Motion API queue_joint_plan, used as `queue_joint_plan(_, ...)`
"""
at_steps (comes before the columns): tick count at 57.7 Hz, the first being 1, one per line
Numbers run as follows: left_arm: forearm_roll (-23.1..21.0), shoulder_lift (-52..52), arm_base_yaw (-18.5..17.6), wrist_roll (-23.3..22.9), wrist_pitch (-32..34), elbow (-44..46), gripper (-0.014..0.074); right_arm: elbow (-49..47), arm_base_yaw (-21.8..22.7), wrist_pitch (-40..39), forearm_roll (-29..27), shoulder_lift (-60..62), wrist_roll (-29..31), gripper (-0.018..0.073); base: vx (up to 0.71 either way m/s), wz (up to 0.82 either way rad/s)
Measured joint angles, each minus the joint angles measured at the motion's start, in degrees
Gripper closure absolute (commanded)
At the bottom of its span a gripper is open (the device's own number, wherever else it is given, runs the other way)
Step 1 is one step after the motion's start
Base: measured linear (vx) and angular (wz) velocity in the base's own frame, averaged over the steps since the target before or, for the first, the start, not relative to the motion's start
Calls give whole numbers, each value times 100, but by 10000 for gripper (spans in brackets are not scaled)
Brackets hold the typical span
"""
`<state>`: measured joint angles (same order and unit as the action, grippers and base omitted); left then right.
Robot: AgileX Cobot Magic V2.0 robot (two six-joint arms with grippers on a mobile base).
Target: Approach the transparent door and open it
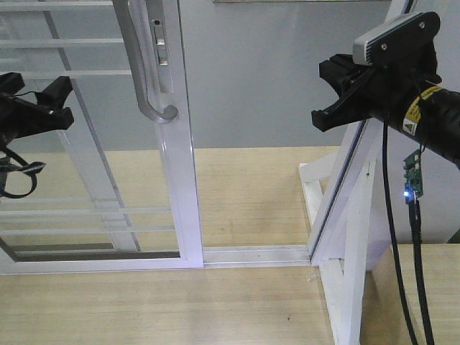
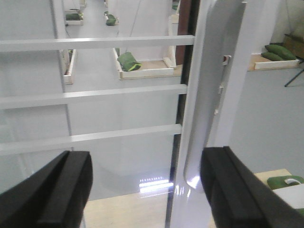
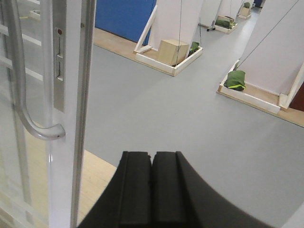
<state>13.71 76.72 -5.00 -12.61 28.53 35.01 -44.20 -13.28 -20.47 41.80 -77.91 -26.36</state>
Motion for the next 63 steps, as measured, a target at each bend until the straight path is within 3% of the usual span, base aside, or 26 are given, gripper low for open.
queue_joint_plan(9, 284, 728, -190, -147, 0, 692, 20, 98, 0, 10, -59, 49, 23, 565, 0, 0)
queue_joint_plan(30, 319, 2103, -571, -231, -19, 2128, 20, 98, 0, 117, -83, 49, 30, 565, 0, 0)
queue_joint_plan(50, 300, 2746, -609, -231, -333, 2939, 20, 98, 0, 248, -83, 49, 53, 565, 0, 0)
queue_joint_plan(63, 17, 2973, -609, -231, -326, 3165, 20, 98, 0, 309, -88, 49, 74, 565, 0, 0)
